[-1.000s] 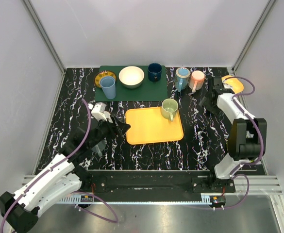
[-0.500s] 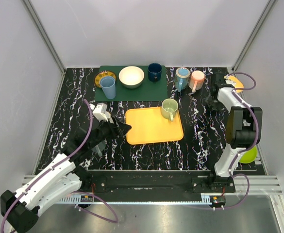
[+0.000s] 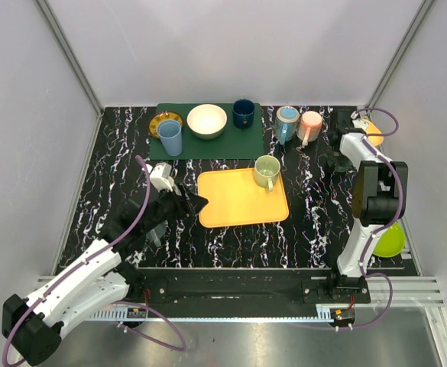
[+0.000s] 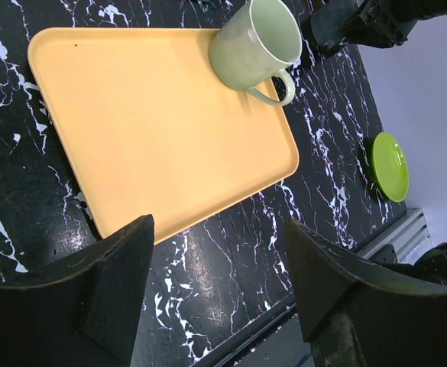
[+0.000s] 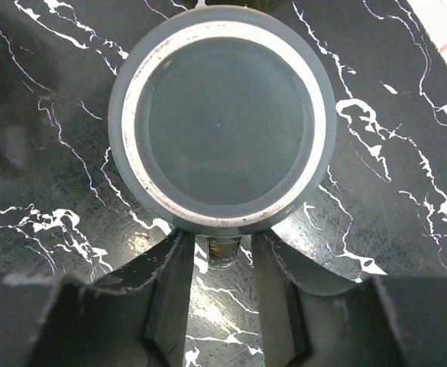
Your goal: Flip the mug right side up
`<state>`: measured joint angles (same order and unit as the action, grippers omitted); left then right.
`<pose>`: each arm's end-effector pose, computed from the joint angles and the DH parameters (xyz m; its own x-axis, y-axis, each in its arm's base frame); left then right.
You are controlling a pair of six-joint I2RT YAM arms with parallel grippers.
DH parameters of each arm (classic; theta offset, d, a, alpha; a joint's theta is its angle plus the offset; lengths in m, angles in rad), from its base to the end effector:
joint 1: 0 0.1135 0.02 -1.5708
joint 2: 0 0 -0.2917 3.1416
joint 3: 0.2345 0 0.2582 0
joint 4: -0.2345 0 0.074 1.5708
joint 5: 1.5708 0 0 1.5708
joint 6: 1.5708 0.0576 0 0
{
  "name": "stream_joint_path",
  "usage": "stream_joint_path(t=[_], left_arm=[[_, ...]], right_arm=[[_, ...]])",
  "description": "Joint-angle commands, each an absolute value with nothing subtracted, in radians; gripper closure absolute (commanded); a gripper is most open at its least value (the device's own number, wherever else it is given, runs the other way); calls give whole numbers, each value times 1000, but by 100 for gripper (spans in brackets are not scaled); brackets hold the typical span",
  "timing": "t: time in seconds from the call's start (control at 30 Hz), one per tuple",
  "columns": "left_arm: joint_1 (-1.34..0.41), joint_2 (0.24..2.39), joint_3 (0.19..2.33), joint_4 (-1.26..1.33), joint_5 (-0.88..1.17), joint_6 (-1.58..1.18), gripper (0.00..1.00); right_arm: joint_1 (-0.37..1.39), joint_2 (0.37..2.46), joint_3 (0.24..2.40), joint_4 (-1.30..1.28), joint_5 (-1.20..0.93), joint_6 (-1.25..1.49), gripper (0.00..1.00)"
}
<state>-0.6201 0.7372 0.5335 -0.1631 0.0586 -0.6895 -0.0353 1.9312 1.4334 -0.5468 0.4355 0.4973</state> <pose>0.1485 -0.1102 0.2704 -0.6225 -0.3358 -0.7069 0.2963 0.7349 -0.6100 0.4344 -0.0397 0.2101 -0.6432 0.4555 -0.6154 0.6265 0.7752 -0.0810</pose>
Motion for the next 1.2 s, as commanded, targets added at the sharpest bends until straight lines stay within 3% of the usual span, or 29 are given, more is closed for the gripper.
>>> stream_joint_path(t=[0.0, 0.2, 0.23, 0.27, 0.3, 0.67, 0.83, 0.93, 1.07, 1.17], left_arm=[[-617, 744, 534, -107, 81, -690, 29], [-617, 742, 531, -106, 84, -696, 29], [-617, 744, 531, -106, 86, -696, 30], [-617, 744, 529, -106, 86, -696, 30], [-617, 742, 528, -106, 87, -696, 30], [-617, 735, 531, -86, 89, -710, 30], [-617, 753, 525, -29, 116, -758, 29], [-617, 768, 497, 93, 191, -817, 27], [-627, 787, 448, 350, 290, -939, 21], [-669, 782, 408, 487, 276, -1021, 3]], right_arm=[[-37, 1953, 1473, -523, 472, 495, 61], [-37, 1948, 1460, -523, 465, 506, 77], [-37, 1945, 1456, -523, 460, 506, 82], [-37, 1942, 1451, -522, 457, 506, 98], [-37, 1931, 1447, -523, 454, 518, 100], [-35, 1668, 1316, -514, 336, 571, 100], [-34, 1392, 1211, -512, 214, 629, 100], [-32, 1166, 1065, -389, 16, 659, 100], [-6, 927, 940, -198, -359, 760, 100], [66, 822, 847, -24, -499, 906, 100]])
